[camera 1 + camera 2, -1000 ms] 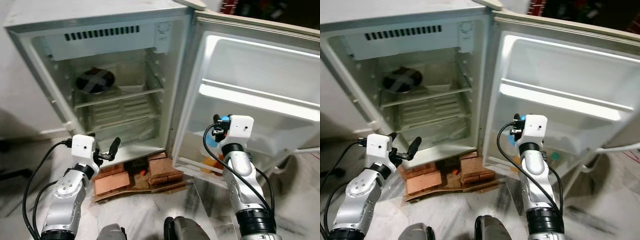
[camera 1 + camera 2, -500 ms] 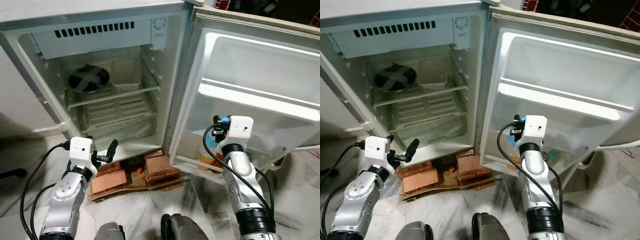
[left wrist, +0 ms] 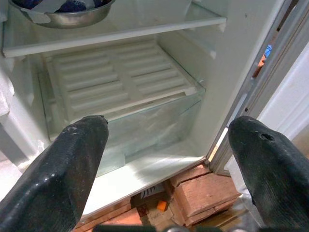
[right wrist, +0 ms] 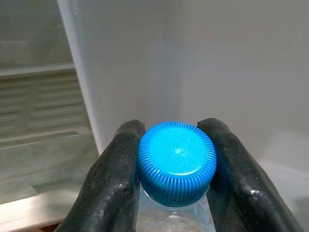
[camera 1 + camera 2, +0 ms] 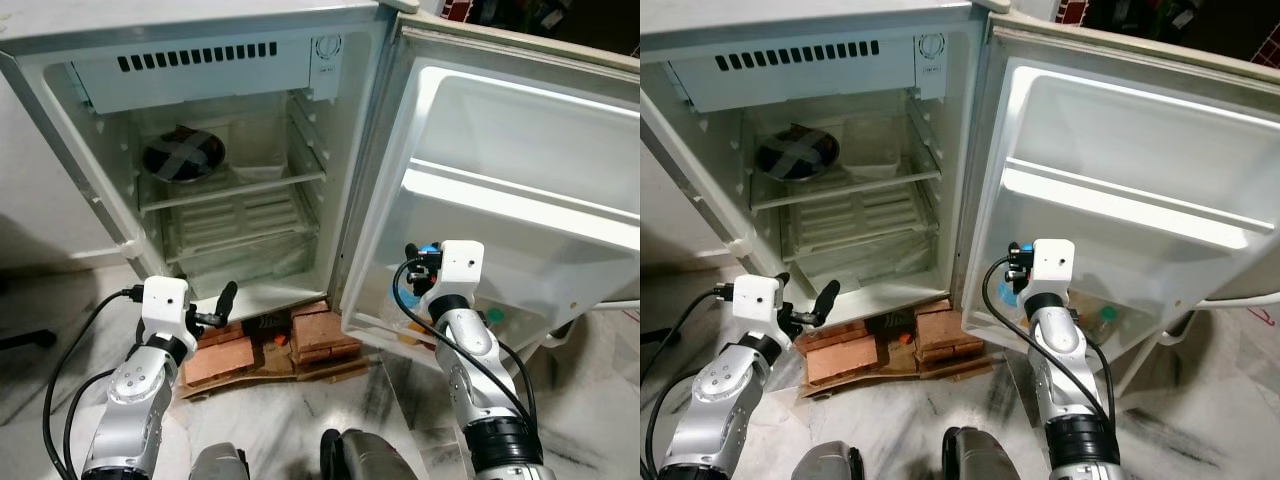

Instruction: Restocking fridge

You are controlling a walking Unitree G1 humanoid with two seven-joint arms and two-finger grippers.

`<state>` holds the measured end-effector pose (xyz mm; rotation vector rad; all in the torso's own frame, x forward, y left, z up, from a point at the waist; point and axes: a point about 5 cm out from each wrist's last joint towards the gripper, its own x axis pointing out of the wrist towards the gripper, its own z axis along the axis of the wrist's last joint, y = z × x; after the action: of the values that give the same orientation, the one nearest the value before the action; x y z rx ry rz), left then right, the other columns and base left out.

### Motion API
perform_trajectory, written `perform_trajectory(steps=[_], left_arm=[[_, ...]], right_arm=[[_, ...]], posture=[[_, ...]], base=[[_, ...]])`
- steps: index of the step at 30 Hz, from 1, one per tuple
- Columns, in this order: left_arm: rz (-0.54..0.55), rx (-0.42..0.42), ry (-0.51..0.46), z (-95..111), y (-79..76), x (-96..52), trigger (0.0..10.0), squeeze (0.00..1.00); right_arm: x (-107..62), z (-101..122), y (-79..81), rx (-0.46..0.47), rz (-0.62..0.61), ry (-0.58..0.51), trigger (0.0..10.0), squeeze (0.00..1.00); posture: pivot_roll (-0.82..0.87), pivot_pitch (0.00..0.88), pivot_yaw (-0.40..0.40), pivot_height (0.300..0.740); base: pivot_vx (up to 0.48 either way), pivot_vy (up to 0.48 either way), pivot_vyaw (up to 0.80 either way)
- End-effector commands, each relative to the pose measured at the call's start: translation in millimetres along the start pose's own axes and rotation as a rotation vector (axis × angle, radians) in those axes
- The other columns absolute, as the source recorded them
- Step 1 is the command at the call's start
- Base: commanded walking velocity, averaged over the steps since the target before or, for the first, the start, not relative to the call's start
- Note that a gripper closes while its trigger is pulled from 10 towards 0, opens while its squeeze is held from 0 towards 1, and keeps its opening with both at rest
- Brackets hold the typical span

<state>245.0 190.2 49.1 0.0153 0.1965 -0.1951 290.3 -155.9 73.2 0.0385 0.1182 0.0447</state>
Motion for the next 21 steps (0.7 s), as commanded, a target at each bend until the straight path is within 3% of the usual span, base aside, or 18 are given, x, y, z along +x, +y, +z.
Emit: perform_trajectory(steps=[1, 21], left_arm=[[-0.008, 0.011, 0.000, 1.2, -2.0, -1.0, 10.0, 0.00], [0.011, 0.025, 0.000, 0.5, -0.6, -1.6, 10.0, 0.00]], right_arm=[[-0.9, -0.4, 0.3, 0.002, 0.005, -0.001, 10.0, 0.00], [0.0, -1.6, -1.8, -0.003, 0.009, -0.005, 10.0, 0.00]], posture=[[0.03, 0.101, -0.045, 0.740], [0.03, 0.104, -0.046, 0.622]], base=[[0.000, 0.000, 0.00], [0.000, 0.000, 0.00]])
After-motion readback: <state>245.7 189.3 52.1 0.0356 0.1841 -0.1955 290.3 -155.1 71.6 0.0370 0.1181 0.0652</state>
